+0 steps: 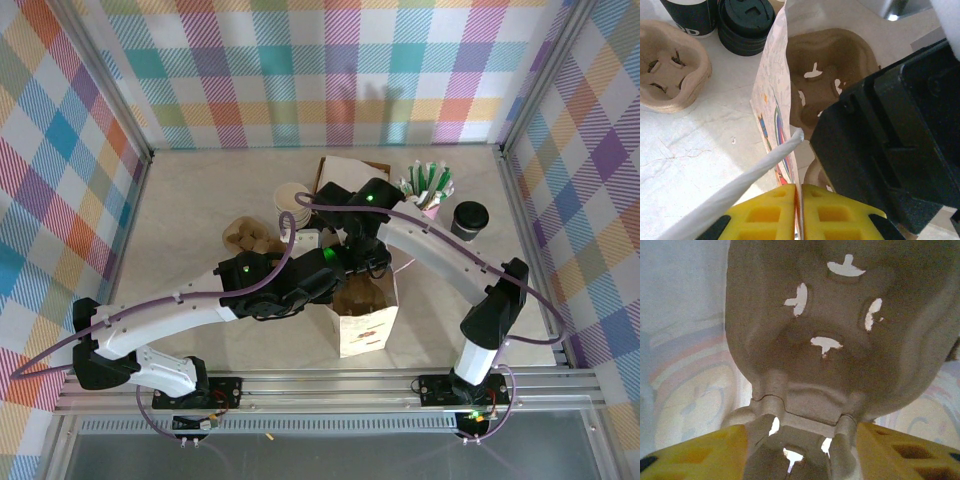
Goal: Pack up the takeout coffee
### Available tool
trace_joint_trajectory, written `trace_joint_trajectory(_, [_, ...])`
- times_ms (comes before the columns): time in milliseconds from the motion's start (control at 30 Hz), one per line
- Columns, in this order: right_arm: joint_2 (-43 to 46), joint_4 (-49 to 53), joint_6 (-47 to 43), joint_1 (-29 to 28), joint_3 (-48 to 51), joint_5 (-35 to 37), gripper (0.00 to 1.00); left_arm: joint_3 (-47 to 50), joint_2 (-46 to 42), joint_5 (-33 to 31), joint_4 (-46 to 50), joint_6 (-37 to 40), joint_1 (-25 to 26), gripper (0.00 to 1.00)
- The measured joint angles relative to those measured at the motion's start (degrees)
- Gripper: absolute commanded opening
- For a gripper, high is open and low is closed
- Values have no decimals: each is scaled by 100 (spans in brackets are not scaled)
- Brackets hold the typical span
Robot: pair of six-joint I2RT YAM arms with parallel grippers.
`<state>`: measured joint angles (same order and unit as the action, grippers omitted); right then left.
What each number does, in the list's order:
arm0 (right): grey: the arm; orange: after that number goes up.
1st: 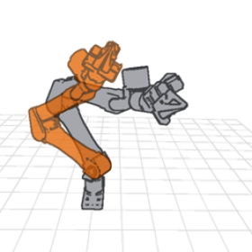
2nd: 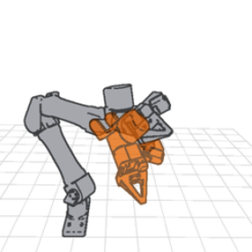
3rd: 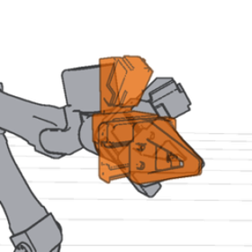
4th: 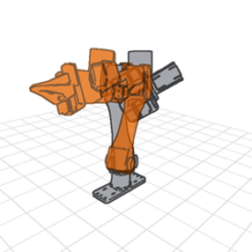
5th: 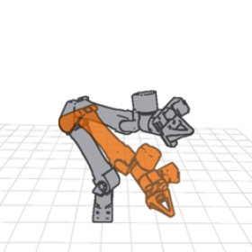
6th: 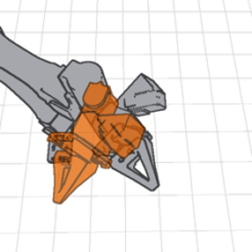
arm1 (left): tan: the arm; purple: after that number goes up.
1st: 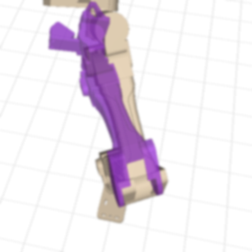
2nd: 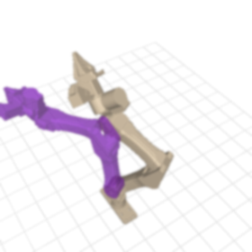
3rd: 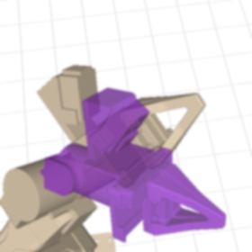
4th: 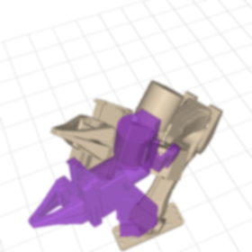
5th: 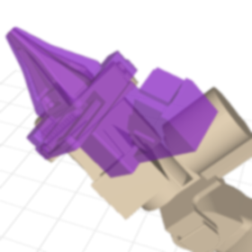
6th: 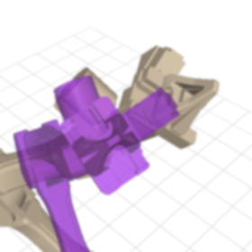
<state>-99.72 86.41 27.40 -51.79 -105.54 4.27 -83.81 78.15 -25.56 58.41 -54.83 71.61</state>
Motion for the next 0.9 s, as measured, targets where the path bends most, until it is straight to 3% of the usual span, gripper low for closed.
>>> trace_joint_trajectory(533, [4,-660,94,-4,955,-236,49,44,-2,-2,-2,15,0,11])
trace_joint_trajectory(900, [188,-756,74,-4,616,-170,51,46,-15,-83,146,15,0,12])
